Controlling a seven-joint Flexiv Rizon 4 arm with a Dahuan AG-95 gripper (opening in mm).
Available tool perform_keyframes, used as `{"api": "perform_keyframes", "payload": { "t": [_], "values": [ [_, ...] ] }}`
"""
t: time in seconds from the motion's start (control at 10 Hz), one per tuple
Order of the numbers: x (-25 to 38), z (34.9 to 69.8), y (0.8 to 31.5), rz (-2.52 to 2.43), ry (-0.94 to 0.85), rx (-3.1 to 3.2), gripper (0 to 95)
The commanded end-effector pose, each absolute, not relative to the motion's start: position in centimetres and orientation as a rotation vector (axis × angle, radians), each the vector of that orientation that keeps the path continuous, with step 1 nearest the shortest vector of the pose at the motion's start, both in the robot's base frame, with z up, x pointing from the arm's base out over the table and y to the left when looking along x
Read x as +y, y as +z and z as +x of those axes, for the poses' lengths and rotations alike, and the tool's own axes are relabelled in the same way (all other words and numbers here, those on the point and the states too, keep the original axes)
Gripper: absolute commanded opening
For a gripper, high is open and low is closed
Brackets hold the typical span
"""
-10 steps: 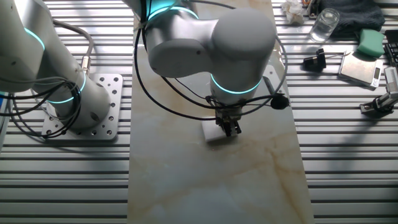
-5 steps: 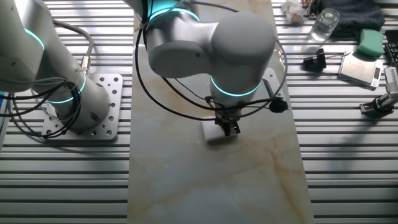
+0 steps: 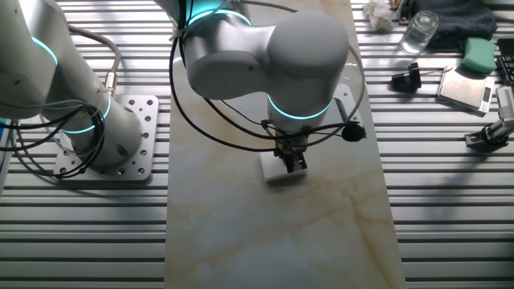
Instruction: Clean the tabletop with a sponge
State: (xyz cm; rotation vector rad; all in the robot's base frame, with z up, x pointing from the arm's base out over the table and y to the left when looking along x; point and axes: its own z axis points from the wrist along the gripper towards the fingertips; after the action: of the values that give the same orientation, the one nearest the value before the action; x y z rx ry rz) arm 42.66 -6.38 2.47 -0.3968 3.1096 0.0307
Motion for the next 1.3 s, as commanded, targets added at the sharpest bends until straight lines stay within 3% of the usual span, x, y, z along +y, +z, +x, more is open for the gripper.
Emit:
{"api": "perform_keyframes", "payload": {
  "t": [0.1,1.3],
  "values": [
    [-6.3,42.5,2.4,-0.390,0.039,3.110,0.0],
    [-4.1,41.7,2.4,-0.291,0.114,3.117,0.0]
  ]
}}
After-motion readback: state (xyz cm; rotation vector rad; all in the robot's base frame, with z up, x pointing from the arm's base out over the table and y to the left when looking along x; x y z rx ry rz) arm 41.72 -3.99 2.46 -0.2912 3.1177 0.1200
